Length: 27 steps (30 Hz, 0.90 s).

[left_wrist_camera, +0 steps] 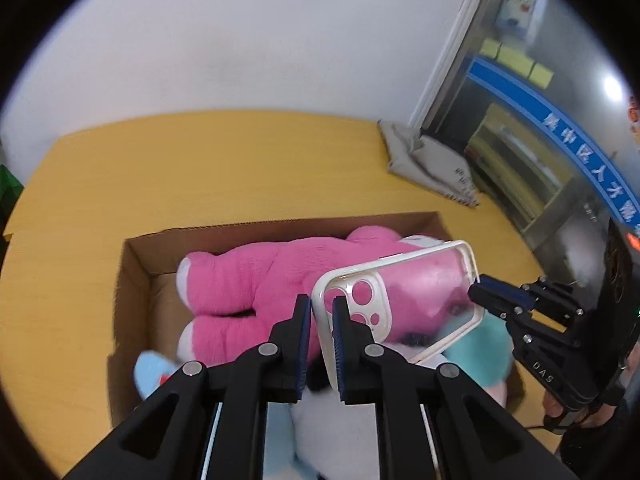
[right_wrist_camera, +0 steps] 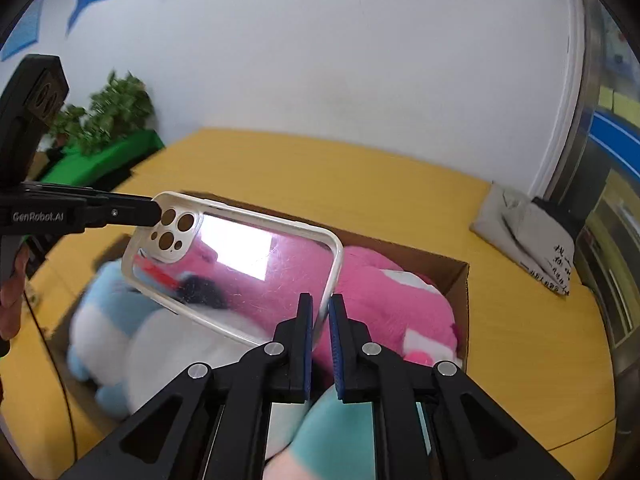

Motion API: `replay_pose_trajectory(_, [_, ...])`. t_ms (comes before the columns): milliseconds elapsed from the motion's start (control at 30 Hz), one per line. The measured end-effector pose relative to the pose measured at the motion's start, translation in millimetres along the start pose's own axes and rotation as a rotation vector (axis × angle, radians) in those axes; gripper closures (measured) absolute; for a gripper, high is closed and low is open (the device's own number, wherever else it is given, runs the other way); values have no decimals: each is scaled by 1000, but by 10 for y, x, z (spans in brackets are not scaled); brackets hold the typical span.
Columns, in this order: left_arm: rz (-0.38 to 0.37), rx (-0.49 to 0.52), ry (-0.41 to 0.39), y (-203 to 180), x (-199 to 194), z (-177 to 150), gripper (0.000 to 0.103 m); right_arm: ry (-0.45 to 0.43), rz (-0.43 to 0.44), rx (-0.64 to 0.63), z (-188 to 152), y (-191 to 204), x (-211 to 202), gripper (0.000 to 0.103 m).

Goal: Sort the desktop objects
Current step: 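Carry the case over the box and lower it onto the pink bear, then open the left gripper and withdraw it from the box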

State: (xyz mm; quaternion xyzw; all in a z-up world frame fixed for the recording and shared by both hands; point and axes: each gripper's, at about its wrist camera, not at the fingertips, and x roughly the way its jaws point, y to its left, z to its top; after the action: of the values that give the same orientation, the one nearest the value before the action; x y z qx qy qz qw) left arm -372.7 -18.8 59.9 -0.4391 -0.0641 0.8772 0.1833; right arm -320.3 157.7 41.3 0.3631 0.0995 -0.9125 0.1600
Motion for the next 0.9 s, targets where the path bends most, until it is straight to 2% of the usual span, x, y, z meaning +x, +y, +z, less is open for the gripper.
replay_pose_trajectory(133, [-4, -67, 101, 143, 621, -5, 93, 169, 45, 56, 52, -212, 651, 94])
replay_pose_trajectory(167, [-13, -67, 93, 152, 620, -12, 93, 191, 39, 58, 26, -221, 746, 93])
replay_pose_trajectory(233, [-30, -67, 74, 169, 610, -24, 91, 176, 23, 38, -2, -196, 746, 93])
replay_pose_trajectory(300, [-35, -76, 53, 148, 509, -29, 87, 158, 33, 22, -3, -171, 665, 72])
replay_pose_trajectory(333, [-25, -65, 31, 102, 402, -45, 84, 144, 46, 19, -4, -165, 589, 36])
replay_pose_trajectory(367, [-14, -54, 8, 55, 293, -62, 73, 107, 32, 21, -5, -170, 455, 13])
replay_pose_trajectory(400, [0, -39, -11, 46, 160, -107, 57, 68, 15, 23, -6, -176, 316, 6])
replay_pose_trajectory(433, [12, -26, -34, 34, -3, -184, 49, 30, 14, 23, -16, -180, 147, 5])
replay_pose_trajectory(467, [24, -13, -57, 22, -166, -264, 37, -8, 15, 23, -27, -185, -26, 5])
replay_pose_trajectory(500, [36, -4, -86, 40, -392, -398, 29, -37, 30, 37, -70, -221, -192, 4])
replay_pose_trajectory(533, [43, -8, -99, 56, -532, -493, 26, -66, 45, 52, -115, -260, -357, 2])
replay_pose_trajectory(633, [49, -37, -126, 86, -947, -876, 24, -174, 73, 117, -370, -242, -969, 0])
replay_pose_trajectory(733, [79, -88, -140, 92, -1216, -1382, 24, -234, 106, 171, -715, -168, -1433, 0])
replay_pose_trajectory(900, [157, -187, -211, -160, -1536, -2123, 24, -194, 130, 172, -1244, 104, -1753, 0])
